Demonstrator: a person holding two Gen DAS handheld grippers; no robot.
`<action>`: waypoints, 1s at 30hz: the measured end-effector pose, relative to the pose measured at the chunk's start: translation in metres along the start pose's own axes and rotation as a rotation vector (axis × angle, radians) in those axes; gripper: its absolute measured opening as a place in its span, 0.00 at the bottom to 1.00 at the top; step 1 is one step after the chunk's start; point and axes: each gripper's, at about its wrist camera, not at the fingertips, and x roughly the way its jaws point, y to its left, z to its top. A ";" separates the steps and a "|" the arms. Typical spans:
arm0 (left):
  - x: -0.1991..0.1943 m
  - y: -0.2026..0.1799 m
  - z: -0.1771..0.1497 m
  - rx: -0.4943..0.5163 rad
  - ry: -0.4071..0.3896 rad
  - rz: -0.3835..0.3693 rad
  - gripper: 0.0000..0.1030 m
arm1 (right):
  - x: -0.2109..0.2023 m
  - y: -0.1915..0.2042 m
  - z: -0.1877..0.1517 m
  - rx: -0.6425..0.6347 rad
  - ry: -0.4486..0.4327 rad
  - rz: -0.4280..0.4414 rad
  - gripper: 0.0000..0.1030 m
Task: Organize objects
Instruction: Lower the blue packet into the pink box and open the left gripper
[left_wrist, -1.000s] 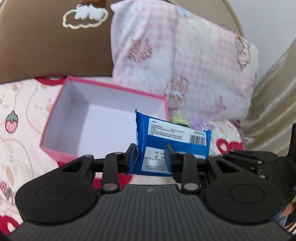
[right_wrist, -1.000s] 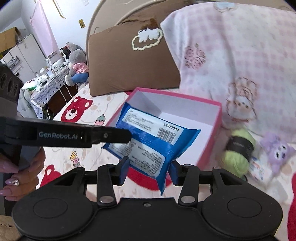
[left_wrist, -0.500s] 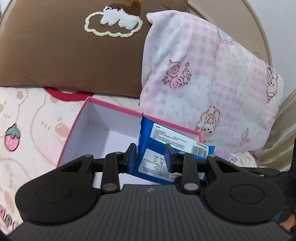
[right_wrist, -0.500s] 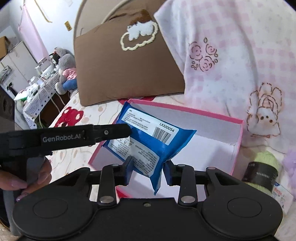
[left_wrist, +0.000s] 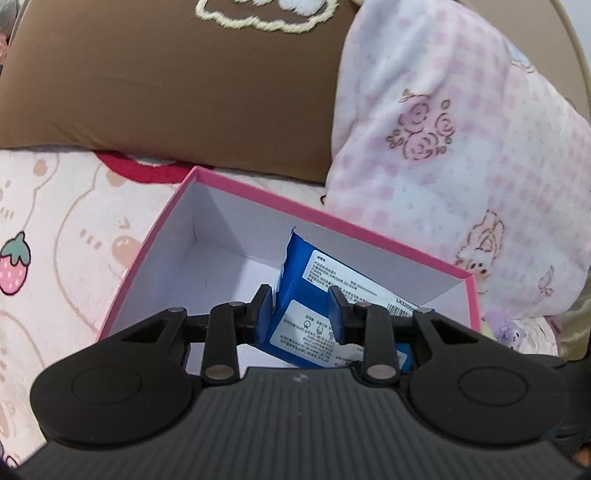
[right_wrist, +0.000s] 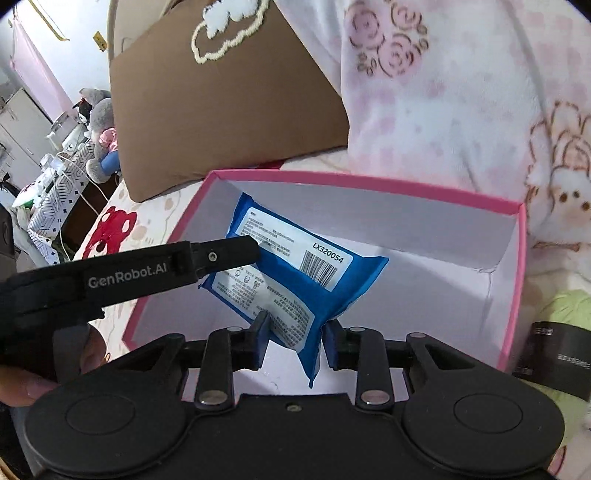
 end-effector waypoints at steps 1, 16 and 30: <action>0.003 0.002 0.001 -0.008 0.001 -0.003 0.29 | 0.003 -0.001 0.000 0.000 0.000 -0.004 0.34; 0.047 0.020 0.005 -0.043 0.046 0.039 0.28 | 0.065 -0.006 0.011 0.001 0.084 -0.096 0.34; 0.077 0.013 0.001 -0.050 0.132 0.065 0.22 | 0.085 -0.010 0.013 0.056 0.103 -0.153 0.23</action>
